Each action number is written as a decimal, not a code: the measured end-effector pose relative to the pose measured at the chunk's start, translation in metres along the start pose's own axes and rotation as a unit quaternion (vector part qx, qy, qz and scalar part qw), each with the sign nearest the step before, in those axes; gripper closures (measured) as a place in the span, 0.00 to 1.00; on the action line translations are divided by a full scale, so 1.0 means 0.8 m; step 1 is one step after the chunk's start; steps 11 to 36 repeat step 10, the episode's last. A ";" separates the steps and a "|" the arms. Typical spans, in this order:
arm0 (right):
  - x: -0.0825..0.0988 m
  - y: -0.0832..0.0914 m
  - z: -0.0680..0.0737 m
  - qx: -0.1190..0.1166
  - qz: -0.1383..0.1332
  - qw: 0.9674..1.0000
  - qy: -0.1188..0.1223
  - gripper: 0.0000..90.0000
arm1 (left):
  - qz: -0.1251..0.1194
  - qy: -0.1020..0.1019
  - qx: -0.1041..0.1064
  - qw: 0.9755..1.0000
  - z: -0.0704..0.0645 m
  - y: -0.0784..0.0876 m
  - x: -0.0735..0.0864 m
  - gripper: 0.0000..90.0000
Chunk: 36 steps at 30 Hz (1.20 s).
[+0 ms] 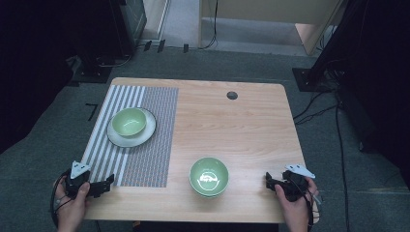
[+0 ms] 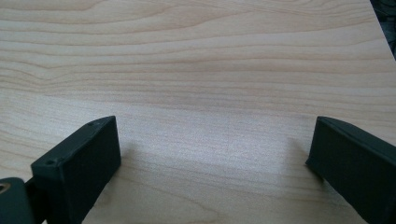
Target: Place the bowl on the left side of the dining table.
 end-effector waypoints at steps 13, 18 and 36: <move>0.000 0.000 0.000 0.000 0.000 1.000 0.000 0.02 | 0.007 0.015 -0.013 1.000 -0.003 -0.002 -0.004 0.00; 0.000 0.000 0.000 0.000 0.000 1.000 0.000 0.02 | 0.007 0.015 -0.013 1.000 -0.003 -0.002 -0.004 0.00; 0.000 0.000 0.000 0.000 0.000 1.000 0.000 0.02 | 0.007 0.015 -0.013 1.000 -0.003 -0.002 -0.004 0.00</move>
Point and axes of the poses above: each handheld gripper's, and its own axes: y roughly backward along the jaws, x roughly out of its underside, z roughly to its left, the point moved 3 cm from there along -y, roughly forward along the jaws, and after that the axes turned 14 degrees about -z, right-handed, at the moved point
